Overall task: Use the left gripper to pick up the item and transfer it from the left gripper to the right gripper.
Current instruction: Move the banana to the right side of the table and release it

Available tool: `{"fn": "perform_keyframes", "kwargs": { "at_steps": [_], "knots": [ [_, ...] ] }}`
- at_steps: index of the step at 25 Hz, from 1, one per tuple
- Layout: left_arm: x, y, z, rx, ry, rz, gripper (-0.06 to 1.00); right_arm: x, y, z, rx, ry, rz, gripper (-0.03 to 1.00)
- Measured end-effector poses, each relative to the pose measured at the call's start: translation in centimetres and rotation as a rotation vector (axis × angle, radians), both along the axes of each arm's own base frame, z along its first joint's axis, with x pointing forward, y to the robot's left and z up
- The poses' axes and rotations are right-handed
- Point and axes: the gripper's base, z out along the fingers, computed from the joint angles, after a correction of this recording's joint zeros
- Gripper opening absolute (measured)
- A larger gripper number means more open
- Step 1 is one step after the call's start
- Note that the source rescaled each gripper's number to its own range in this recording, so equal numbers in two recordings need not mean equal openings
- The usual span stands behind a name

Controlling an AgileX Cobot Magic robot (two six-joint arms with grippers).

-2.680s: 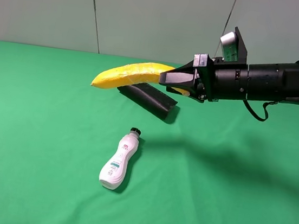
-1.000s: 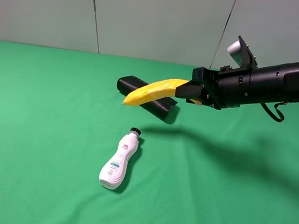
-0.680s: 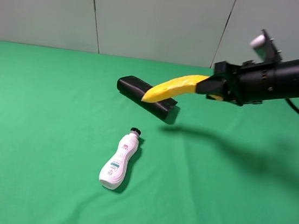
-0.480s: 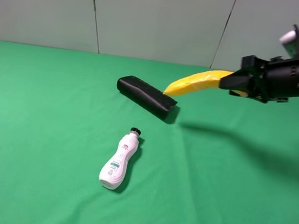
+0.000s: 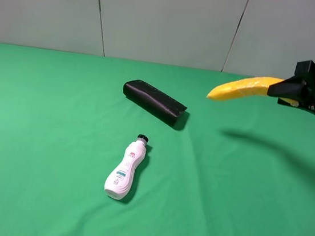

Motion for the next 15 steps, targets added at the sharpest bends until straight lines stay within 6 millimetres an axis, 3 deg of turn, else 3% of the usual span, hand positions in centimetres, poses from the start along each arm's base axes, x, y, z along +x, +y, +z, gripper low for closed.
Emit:
{"fn": "perform_keyframes", "kwargs": {
  "at_steps": [7,15],
  "knots": [
    [0.0,0.0,0.0,0.0,0.0,0.0,0.96,-1.6,-1.3,-2.1,0.002,0.073,-0.069,0.0],
    [0.0,0.0,0.0,0.0,0.0,0.0,0.96,-1.8,-3.3,-2.5,-0.041,0.09,-0.17,0.0]
  ]
}}
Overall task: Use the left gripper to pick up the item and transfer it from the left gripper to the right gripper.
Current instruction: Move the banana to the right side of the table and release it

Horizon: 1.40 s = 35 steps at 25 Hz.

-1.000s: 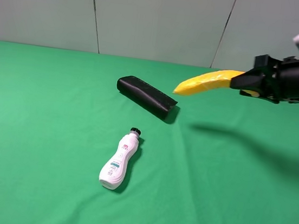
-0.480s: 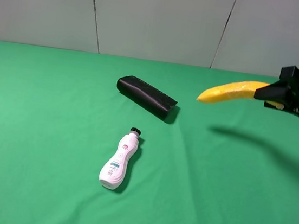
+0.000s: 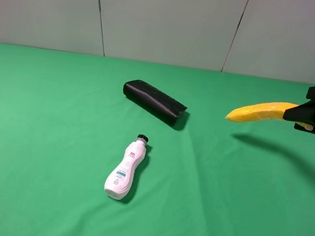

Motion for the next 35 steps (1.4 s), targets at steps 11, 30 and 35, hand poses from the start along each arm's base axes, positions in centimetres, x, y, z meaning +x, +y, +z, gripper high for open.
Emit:
{"fn": "perform_keyframes", "kwargs": {
  "at_steps": [11,30,35],
  "knots": [
    [0.0,0.0,0.0,0.0,0.0,0.0,0.96,0.3,-0.4,-1.6,0.014,0.093,-0.044,0.0],
    [0.0,0.0,0.0,0.0,0.0,0.0,0.96,0.9,0.1,-4.9,0.168,0.241,-0.023,0.0],
    [0.0,0.0,0.0,0.0,0.0,0.0,0.96,1.0,0.1,-5.3,0.19,0.256,-0.028,0.0]
  ]
}}
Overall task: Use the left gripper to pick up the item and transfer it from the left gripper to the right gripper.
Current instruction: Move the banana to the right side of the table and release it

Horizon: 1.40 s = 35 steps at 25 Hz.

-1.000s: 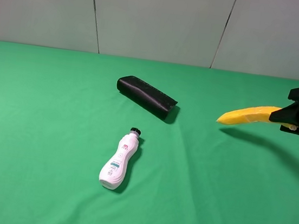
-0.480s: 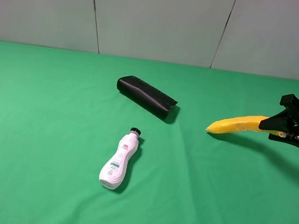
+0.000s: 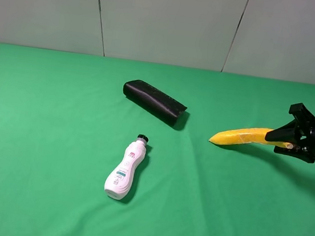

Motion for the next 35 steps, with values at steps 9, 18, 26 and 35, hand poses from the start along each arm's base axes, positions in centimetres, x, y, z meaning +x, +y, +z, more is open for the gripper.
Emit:
{"fn": "perform_keyframes", "kwargs": {
  "at_steps": [9,18,26,35],
  "knots": [
    [0.0,0.0,0.0,0.0,0.0,0.0,0.96,0.0,-0.01,-0.03,-0.001,0.001,0.0,0.0],
    [0.0,0.0,0.0,0.002,0.0,-0.001,0.96,-0.08,-0.41,-0.37,-0.049,0.024,-0.014,0.94],
    [0.0,0.0,0.0,0.002,0.0,-0.001,0.96,-0.13,-0.42,-0.4,-0.053,0.028,-0.01,1.0],
    [0.0,0.0,0.0,0.002,0.0,-0.001,0.96,-0.3,-0.31,-0.27,-0.047,0.037,0.003,1.0]
  ]
}}
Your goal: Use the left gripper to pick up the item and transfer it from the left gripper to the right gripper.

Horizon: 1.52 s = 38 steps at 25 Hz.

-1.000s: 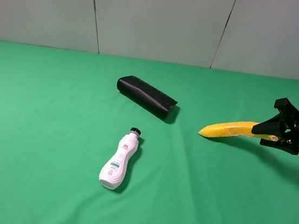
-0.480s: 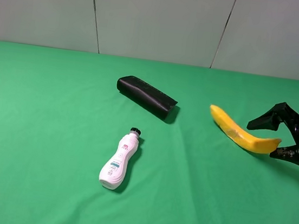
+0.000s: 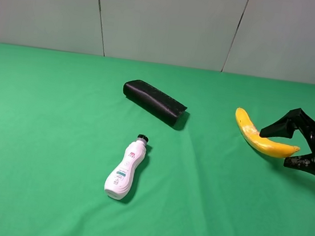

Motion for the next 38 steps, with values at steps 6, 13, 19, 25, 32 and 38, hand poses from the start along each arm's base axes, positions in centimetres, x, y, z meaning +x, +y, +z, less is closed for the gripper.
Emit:
{"fn": "perform_keyframes", "kwargs": {
  "at_steps": [6,13,19,25,32,38],
  "knots": [
    [0.0,0.0,0.0,0.0,0.0,0.0,0.96,-0.6,-0.1,1.6,-0.055,-0.009,0.012,1.0],
    [0.0,0.0,0.0,0.0,0.0,0.0,0.96,-1.6,-0.2,4.0,-0.124,-0.051,-0.001,1.0],
    [0.0,0.0,0.0,0.0,0.0,0.0,0.96,-2.6,0.0,6.3,-0.171,-0.117,-0.008,1.0],
    [0.0,0.0,0.0,0.0,0.0,0.0,0.96,-4.2,0.5,8.6,-0.22,-0.174,-0.001,1.0],
    [0.0,0.0,0.0,0.0,0.0,0.0,0.96,-6.6,1.0,11.0,-0.284,-0.223,0.003,1.0],
    [0.0,0.0,0.0,0.001,0.0,0.0,0.96,-8.9,1.7,12.8,-0.33,-0.264,-0.002,1.0]
  ]
}}
